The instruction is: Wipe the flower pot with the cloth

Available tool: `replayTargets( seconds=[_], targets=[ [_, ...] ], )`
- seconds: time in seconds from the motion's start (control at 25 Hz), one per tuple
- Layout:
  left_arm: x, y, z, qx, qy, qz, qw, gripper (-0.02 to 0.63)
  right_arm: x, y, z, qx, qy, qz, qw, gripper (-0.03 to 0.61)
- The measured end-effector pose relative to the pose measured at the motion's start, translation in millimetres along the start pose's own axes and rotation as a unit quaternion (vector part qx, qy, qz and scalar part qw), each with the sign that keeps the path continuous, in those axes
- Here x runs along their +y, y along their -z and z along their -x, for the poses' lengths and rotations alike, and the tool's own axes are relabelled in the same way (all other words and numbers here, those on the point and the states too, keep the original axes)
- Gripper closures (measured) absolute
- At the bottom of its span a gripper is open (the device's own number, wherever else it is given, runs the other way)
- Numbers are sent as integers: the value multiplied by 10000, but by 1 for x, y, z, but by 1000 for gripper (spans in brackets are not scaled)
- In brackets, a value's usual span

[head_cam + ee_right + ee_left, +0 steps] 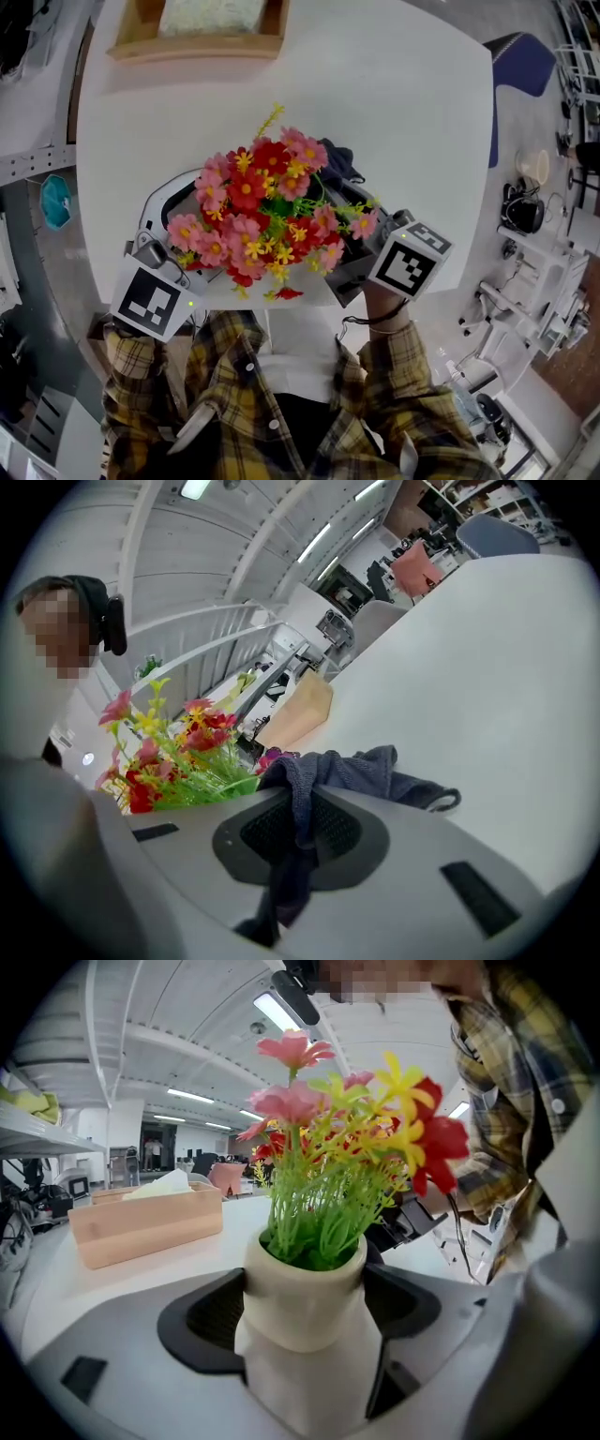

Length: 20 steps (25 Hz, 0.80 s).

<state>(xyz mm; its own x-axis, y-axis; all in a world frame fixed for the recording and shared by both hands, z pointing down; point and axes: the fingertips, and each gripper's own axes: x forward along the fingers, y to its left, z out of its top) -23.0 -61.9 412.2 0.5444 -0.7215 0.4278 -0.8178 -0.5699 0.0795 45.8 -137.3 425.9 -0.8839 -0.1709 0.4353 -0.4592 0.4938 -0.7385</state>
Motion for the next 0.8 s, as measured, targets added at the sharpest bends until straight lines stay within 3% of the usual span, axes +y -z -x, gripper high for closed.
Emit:
replayTargets(
  seconds=[0.16, 0.44, 0.6, 0.8],
  targets=[
    [-5, -10, -9, 49, 245, -120, 9996, 209, -5, -16, 4, 124, -237, -88, 9996, 568],
    [-15, -24, -22, 137, 814, -404, 9958, 209, -7, -31, 8, 796, -788, 275, 9933, 568],
    [-25, -23, -34, 189, 1308, -492, 9900, 209, -12, -35, 7, 1457, -1277, 507, 9798, 568],
    [-28, -15, -40, 293, 2023, -799, 9756, 209, -6, -28, -16, 2348, -1676, 891, 9533, 568]
  ],
)
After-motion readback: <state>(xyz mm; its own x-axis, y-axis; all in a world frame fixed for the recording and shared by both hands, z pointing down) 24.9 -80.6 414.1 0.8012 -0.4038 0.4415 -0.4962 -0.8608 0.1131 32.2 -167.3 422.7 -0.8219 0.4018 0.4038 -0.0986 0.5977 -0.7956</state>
